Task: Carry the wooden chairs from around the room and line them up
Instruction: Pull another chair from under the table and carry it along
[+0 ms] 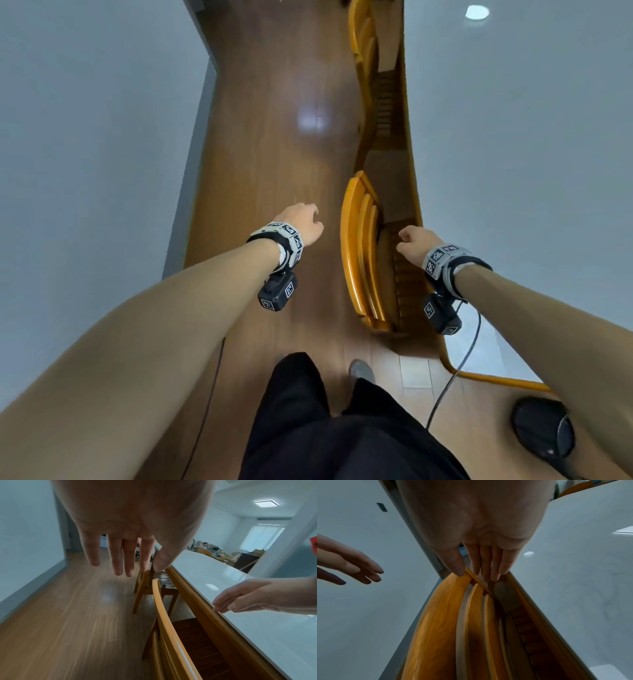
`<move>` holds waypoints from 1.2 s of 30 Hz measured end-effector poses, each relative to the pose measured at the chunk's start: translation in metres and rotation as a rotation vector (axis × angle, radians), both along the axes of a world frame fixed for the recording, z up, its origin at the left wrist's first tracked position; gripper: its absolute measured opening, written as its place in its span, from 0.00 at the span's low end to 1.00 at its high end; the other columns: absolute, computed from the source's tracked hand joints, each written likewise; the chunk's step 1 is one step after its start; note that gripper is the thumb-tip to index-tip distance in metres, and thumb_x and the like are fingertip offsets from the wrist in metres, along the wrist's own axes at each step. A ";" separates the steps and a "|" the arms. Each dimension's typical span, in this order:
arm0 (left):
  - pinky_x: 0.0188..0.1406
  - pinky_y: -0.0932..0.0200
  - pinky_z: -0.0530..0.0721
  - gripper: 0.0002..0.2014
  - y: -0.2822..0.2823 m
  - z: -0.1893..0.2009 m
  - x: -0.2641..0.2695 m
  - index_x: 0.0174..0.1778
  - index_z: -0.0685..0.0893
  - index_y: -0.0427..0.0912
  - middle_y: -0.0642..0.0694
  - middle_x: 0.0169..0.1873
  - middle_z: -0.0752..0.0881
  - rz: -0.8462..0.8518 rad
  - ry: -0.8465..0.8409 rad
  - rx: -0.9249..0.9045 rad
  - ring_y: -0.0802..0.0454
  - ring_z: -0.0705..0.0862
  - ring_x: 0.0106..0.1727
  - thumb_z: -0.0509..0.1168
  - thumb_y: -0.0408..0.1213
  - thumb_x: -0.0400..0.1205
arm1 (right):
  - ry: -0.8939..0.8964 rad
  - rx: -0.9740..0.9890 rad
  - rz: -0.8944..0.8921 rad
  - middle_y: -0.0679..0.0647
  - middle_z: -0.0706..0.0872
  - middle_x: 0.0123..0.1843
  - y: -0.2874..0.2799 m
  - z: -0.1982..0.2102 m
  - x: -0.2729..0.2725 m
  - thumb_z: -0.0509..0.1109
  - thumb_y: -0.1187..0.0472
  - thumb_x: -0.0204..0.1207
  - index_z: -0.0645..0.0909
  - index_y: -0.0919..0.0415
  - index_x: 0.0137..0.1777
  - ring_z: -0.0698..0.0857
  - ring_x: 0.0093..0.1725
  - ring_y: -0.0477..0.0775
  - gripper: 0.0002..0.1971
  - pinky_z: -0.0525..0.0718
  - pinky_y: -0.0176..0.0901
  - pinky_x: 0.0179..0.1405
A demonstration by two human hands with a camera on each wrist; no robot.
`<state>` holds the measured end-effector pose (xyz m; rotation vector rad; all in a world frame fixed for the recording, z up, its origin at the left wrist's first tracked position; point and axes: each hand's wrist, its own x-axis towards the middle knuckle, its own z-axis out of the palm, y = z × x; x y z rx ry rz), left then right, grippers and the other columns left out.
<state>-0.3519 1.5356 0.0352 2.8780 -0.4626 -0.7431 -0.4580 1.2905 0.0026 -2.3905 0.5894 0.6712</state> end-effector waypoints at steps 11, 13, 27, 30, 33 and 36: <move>0.65 0.45 0.79 0.28 -0.073 -0.046 0.127 0.75 0.76 0.52 0.47 0.71 0.78 -0.606 0.165 -0.082 0.43 0.78 0.69 0.65 0.50 0.77 | 0.073 0.019 -0.577 0.54 0.80 0.76 0.052 -0.027 0.003 0.64 0.55 0.82 0.73 0.55 0.79 0.80 0.72 0.58 0.25 0.78 0.52 0.72; 0.68 0.43 0.78 0.28 -0.074 -0.057 0.131 0.76 0.75 0.52 0.47 0.73 0.76 -0.737 0.183 -0.041 0.43 0.75 0.72 0.66 0.48 0.78 | 0.112 0.042 -0.662 0.54 0.80 0.75 0.076 -0.034 -0.004 0.64 0.56 0.82 0.73 0.55 0.79 0.81 0.71 0.57 0.25 0.80 0.53 0.70; 0.72 0.41 0.73 0.35 -0.093 -0.126 0.142 0.74 0.77 0.62 0.51 0.73 0.74 -1.085 0.079 0.157 0.43 0.68 0.77 0.71 0.52 0.66 | 0.189 0.052 -0.841 0.56 0.83 0.68 0.163 -0.080 -0.022 0.69 0.60 0.76 0.75 0.53 0.77 0.83 0.62 0.60 0.27 0.81 0.46 0.58; 0.74 0.39 0.65 0.30 -0.091 -0.132 0.139 0.73 0.79 0.57 0.51 0.73 0.75 -1.144 -0.018 0.138 0.46 0.61 0.79 0.74 0.46 0.72 | 0.189 0.057 -0.810 0.55 0.83 0.66 0.162 -0.090 -0.022 0.71 0.58 0.77 0.74 0.53 0.78 0.84 0.60 0.59 0.28 0.81 0.44 0.54; 0.76 0.31 0.60 0.27 -0.086 -0.140 0.137 0.70 0.81 0.58 0.51 0.72 0.76 -1.138 -0.049 0.103 0.47 0.62 0.79 0.73 0.44 0.73 | 0.161 0.035 -0.795 0.53 0.85 0.62 0.165 -0.096 -0.024 0.72 0.50 0.80 0.74 0.52 0.77 0.85 0.56 0.56 0.26 0.81 0.45 0.51; 0.76 0.29 0.57 0.27 -0.080 -0.137 0.134 0.70 0.81 0.57 0.51 0.71 0.76 -1.142 -0.055 0.094 0.47 0.62 0.79 0.72 0.45 0.73 | 0.124 -0.005 -0.776 0.52 0.85 0.57 0.172 -0.097 -0.027 0.69 0.45 0.82 0.77 0.52 0.74 0.84 0.51 0.54 0.23 0.80 0.45 0.47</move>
